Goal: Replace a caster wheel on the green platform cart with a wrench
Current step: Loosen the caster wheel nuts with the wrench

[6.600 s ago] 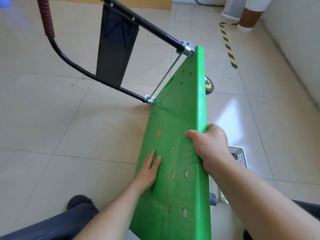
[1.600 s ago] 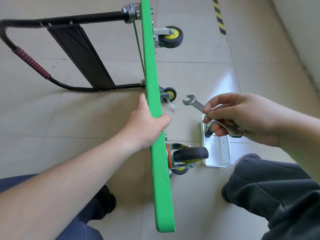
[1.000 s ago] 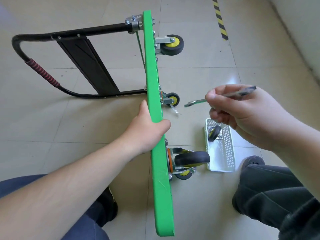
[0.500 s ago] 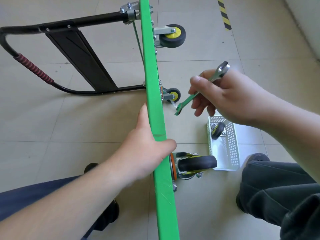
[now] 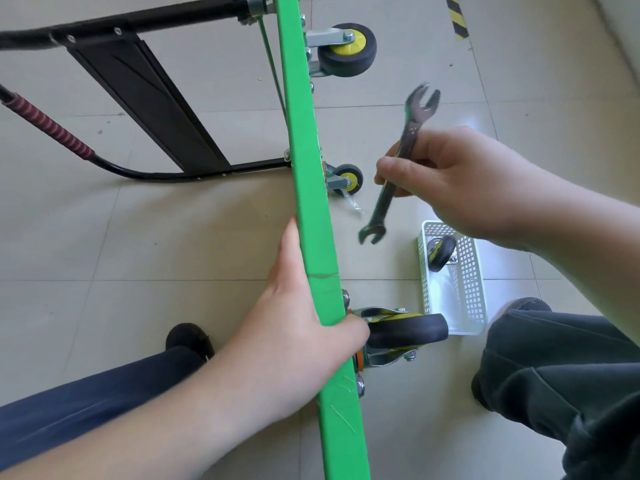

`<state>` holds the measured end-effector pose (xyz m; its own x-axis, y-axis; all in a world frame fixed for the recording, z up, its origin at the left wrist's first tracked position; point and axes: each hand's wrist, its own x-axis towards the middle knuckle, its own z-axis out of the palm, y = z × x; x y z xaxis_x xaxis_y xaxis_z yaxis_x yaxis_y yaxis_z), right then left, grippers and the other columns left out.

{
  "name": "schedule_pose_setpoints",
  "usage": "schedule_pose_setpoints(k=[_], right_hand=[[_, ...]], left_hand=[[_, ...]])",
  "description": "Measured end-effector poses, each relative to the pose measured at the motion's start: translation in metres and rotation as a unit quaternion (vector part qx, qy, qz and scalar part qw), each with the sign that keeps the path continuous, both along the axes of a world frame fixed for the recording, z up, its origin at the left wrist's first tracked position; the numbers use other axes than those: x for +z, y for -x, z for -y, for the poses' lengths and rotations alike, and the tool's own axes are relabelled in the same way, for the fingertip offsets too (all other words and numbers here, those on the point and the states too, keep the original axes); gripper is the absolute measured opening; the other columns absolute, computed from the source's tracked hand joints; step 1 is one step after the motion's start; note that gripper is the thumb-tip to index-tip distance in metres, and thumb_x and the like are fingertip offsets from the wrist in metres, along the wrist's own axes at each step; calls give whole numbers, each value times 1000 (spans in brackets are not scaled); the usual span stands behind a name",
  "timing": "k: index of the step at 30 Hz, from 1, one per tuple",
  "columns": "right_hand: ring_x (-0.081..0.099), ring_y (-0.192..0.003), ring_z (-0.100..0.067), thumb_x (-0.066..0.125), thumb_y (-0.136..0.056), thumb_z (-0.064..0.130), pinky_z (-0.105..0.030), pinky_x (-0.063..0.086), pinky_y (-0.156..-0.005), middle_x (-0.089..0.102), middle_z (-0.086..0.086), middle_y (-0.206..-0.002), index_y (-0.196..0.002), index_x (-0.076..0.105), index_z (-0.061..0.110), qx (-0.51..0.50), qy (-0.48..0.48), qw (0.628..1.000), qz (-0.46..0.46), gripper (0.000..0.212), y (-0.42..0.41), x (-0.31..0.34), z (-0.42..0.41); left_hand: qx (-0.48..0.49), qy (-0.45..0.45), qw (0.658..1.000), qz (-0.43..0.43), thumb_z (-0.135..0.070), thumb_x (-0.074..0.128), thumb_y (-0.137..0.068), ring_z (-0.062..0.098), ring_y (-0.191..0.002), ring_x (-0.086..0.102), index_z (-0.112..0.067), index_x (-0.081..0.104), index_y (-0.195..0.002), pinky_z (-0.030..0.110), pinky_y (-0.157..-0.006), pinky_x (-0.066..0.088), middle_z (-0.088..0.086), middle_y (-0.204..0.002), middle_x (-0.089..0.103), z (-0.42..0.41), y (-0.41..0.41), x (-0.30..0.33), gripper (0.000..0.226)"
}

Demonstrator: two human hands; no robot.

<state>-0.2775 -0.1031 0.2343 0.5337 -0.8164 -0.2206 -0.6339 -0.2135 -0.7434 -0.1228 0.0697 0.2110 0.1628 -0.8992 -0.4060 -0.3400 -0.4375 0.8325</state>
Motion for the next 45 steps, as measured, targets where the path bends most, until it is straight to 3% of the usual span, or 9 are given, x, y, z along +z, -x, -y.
schedule_pose_setpoints(k=[4,14,22,24,27,31,38,41,45], right_hand=[[73,-97,-24,53,-103,39,-48,55,-96,75,-5,-98,-100,67,18,21,-48,997,-61,25,-2,-8,-2],[69,-104,-42,46,-107,10,-46,63,-86,64,-18,-101,-96,58,11,-128,-262,949,118,17,-19,-29,-14],[73,-101,-33,51,-105,9,-43,64,-86,73,-14,-104,-106,57,9,-94,-245,958,117,6,-24,-53,-20],[75,-95,-29,53,-105,11,-43,64,-84,76,-10,-101,-116,56,5,-81,-234,962,116,13,-26,-55,-20],[77,-90,-27,54,-105,12,-41,65,-80,77,-11,-99,-116,56,1,-64,-235,963,112,16,-27,-57,-21],[77,-90,-28,54,-105,11,-41,65,-79,76,-13,-98,-116,55,0,-69,-261,954,127,15,-28,-58,-22],[77,-94,-26,57,-103,9,-41,64,-83,78,-11,-100,-99,63,3,-52,-288,945,149,9,-32,-64,-27],[76,-97,-27,64,-100,14,-41,65,-82,75,-18,-104,-102,67,4,-66,-287,942,163,10,-34,-70,-31],[75,-97,-30,68,-98,16,-43,64,-81,73,-22,-106,-106,69,6,-93,-301,932,178,12,-36,-77,-31]], left_hand=[[-8,-6,1000,20,-17,75,-84,5,-100,70,-70,7,-146,12,-64,56,-19,-125,66,-1,-2,-1,106],[-1,-45,999,24,-30,71,-73,16,-100,75,-72,5,-146,44,-85,62,-18,-121,71,4,-4,9,107],[2,-62,997,45,-24,65,-79,15,-92,75,-72,3,-145,44,-85,61,-12,-118,73,0,-1,8,102],[-6,-73,994,79,-24,69,-86,13,-100,71,-68,-6,-149,30,-88,57,-3,-126,67,-1,3,10,107],[-14,-71,992,103,-26,74,-85,32,-134,54,-61,-11,-153,39,-103,49,7,-156,47,-1,8,9,113],[-32,-52,988,139,-30,74,-87,33,-139,50,-59,-13,-153,43,-109,47,0,-167,32,-3,9,5,113],[-38,-63,982,173,-29,70,-91,17,-115,66,-68,-25,-141,25,-93,53,-29,-160,11,0,18,13,115],[-40,-73,981,175,-23,70,-90,-8,-73,65,-71,-31,-138,4,-54,45,-37,-156,3,2,18,16,122],[-37,-68,983,169,-15,66,-89,-22,-71,56,-70,-33,-138,0,-54,42,-39,-155,0,1,17,17,124]])
